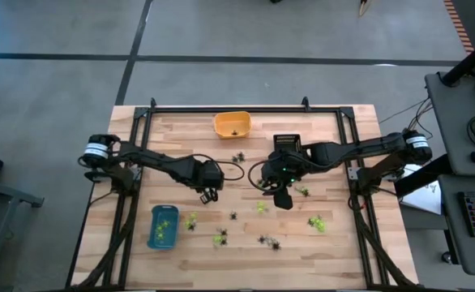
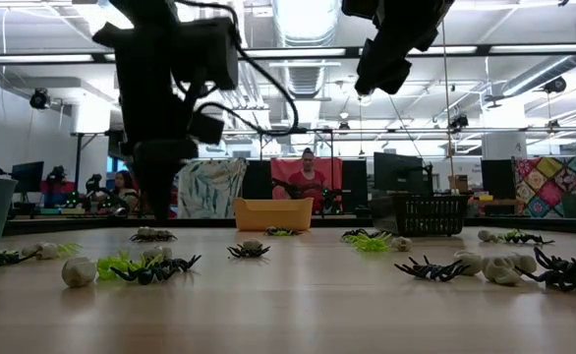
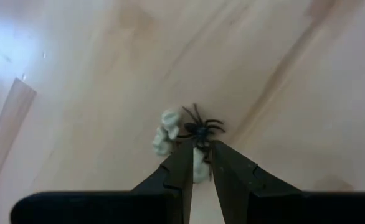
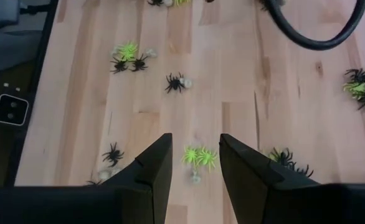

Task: Sort Halloween decoration
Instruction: Put the white skull toy into the black bin

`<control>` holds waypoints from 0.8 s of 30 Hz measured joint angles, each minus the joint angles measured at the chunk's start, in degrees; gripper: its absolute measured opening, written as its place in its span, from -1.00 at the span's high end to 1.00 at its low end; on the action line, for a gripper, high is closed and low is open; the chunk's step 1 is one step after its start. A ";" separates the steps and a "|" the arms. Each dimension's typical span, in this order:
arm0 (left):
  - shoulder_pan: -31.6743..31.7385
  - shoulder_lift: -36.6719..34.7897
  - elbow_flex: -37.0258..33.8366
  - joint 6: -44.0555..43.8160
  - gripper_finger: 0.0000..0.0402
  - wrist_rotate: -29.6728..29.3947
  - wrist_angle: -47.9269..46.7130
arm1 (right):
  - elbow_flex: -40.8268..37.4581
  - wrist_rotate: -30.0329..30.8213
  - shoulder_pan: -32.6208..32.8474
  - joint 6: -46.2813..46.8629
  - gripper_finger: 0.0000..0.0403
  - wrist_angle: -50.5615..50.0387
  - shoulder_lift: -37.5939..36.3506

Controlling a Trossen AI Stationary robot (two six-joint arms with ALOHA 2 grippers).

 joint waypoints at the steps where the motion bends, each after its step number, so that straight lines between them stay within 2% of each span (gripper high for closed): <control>1: 0.12 0.12 -0.31 0.00 0.79 0.00 -0.10 | -0.09 0.01 0.00 0.04 0.39 0.00 0.00; 8: 0.24 0.15 -0.71 -0.26 0.77 0.61 -0.01 | -0.38 0.03 0.00 0.02 0.39 0.08 0.00; 18: 0.22 0.45 -1.01 -0.91 0.47 0.85 -0.08 | -0.40 0.03 0.00 0.10 0.39 1.15 0.07; 24: 0.22 1.70 -1.10 -0.48 0.42 0.87 0.07 | -0.40 0.04 0.00 0.06 0.39 1.34 0.07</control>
